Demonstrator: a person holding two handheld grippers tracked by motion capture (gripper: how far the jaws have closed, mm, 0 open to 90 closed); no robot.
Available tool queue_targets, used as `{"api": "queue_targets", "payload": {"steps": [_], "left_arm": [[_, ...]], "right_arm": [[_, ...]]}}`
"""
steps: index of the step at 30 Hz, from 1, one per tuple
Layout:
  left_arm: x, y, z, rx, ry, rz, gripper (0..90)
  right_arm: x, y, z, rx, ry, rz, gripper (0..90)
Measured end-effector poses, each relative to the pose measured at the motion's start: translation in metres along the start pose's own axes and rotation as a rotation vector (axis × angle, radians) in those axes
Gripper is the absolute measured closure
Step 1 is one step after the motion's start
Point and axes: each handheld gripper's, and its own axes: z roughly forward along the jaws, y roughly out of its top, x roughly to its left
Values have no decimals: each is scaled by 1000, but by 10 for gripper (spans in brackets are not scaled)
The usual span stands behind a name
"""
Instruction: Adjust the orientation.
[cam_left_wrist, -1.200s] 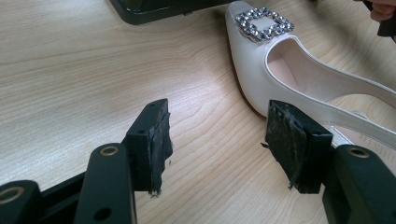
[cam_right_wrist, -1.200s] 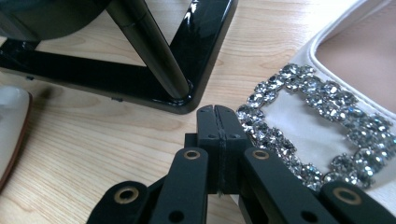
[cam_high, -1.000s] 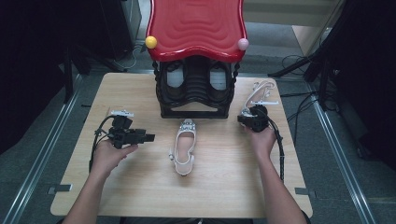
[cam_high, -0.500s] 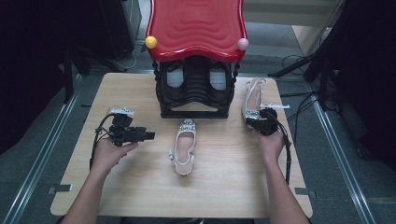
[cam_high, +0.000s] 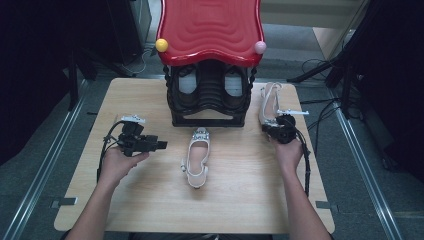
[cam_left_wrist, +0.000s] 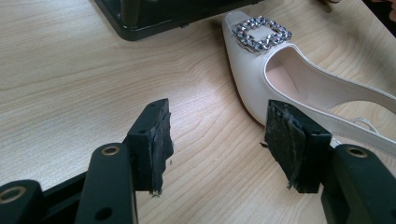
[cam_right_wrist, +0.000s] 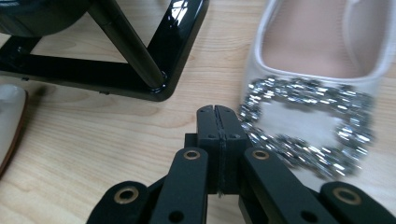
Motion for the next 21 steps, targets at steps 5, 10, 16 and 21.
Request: {"api": "queue_targets", "payload": {"steps": [5, 10, 16, 21], "left_arm": [[1, -5, -4, -1, 3, -5, 413], [2, -12, -8, 0, 14, -15, 412], [3, -20, -14, -10, 24, -23, 413], [4, -23, -16, -14, 25, -25, 412]], "right_arm": [[5, 5, 14, 24, 0, -15, 900], [6, 10, 24, 27, -5, -15, 900], [6, 16, 31, 40, -18, 9, 900], [0, 17, 32, 41, -30, 32, 900]]}}
